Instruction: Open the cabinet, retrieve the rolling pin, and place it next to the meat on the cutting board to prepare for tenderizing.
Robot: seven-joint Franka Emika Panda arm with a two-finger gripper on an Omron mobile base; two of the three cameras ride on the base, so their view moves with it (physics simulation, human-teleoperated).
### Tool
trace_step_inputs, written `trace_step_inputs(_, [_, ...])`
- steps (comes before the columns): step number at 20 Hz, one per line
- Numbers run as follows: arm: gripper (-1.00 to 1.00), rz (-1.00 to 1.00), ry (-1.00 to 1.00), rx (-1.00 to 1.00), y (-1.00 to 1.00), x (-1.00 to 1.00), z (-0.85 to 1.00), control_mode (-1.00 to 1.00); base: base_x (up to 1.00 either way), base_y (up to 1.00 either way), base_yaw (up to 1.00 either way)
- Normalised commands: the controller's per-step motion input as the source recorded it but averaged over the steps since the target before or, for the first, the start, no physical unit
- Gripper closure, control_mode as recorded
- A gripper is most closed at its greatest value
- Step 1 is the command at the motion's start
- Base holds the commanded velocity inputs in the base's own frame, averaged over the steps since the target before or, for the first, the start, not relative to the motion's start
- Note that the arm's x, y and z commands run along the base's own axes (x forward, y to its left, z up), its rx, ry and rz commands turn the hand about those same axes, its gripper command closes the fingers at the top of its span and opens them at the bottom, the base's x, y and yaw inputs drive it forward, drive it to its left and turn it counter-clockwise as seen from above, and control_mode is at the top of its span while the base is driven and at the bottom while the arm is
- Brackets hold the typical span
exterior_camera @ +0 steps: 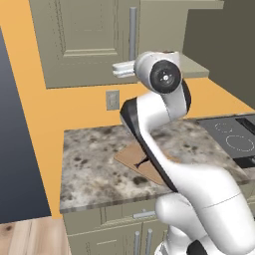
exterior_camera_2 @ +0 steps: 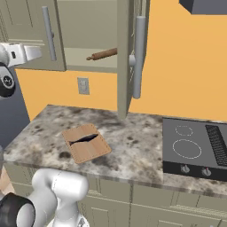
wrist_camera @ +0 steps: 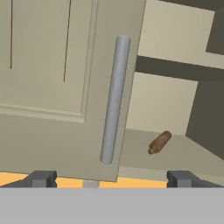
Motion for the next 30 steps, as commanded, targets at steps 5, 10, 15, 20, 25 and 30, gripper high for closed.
trace_step_inputs(5, [-1.00,0.09,0.07,0.09,-0.16,0.63,0.03,-1.00,0.00,0.00,0.00])
trace_step_inputs(10, [-1.00,0.06,0.02,0.04,-0.19,0.48,0.00,-1.00,0.00,0.00,0.00])
trace_step_inputs(15, [-1.00,0.00,0.00,0.00,-0.02,0.30,0.00,-1.00,0.00,0.00,0.00])
trace_step_inputs(20, [-1.00,0.00,0.00,0.00,0.00,0.27,0.00,-1.00,0.00,0.00,0.00])
trace_step_inputs(25, [-1.00,0.00,0.01,0.00,0.00,0.33,0.00,-1.00,0.00,0.00,0.00])
trace_step_inputs(30, [-1.00,0.00,0.02,0.00,0.04,0.38,0.00,-1.00,0.00,0.00,0.00])
